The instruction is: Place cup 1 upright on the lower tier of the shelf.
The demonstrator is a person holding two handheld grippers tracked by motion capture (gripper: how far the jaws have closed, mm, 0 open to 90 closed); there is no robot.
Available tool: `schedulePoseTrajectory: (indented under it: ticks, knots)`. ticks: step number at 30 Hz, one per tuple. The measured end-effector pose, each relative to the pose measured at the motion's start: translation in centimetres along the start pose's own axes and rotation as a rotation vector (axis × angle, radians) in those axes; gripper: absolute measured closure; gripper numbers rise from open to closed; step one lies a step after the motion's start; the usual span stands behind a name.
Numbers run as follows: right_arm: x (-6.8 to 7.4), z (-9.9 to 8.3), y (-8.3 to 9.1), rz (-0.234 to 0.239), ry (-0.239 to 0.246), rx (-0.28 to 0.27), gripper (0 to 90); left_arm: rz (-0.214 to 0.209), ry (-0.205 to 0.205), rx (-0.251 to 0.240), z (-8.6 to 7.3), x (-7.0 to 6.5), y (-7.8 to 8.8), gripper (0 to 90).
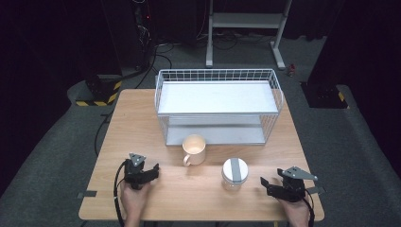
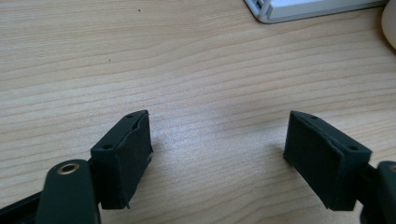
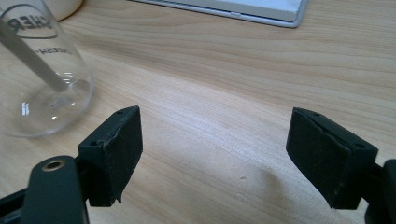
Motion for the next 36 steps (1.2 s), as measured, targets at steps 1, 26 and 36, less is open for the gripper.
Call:
schedulePoseTrajectory:
  ticks: [1, 26, 36]
  knots:
    - [0.1, -0.1, 0.1, 0.002, -0.002, 0.000, 17.8, 0.000, 0.000, 0.000, 0.0, 0.0, 0.0, 22.9]
    - [3.9, -1.8, 0.7, 0.082, 0.070, 0.000, 14.2, 0.000, 0.002, 0.000, 0.0, 0.0, 0.0, 22.9]
    - [5.5, -2.1, 0.7, 0.130, 0.090, -0.006, 12.8, 0.000, 0.003, 0.000, 0.0, 0.0, 0.0, 22.9]
Point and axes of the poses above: each handheld gripper's, and its own axes: y roughly backward along the jaws, z roughly out of its top, x roughly to its left, the point moved 10 cm from there along -y, roughly forward along the jaws, and after that the axes turned 14 degrees about -y, right-handed, at the moved point
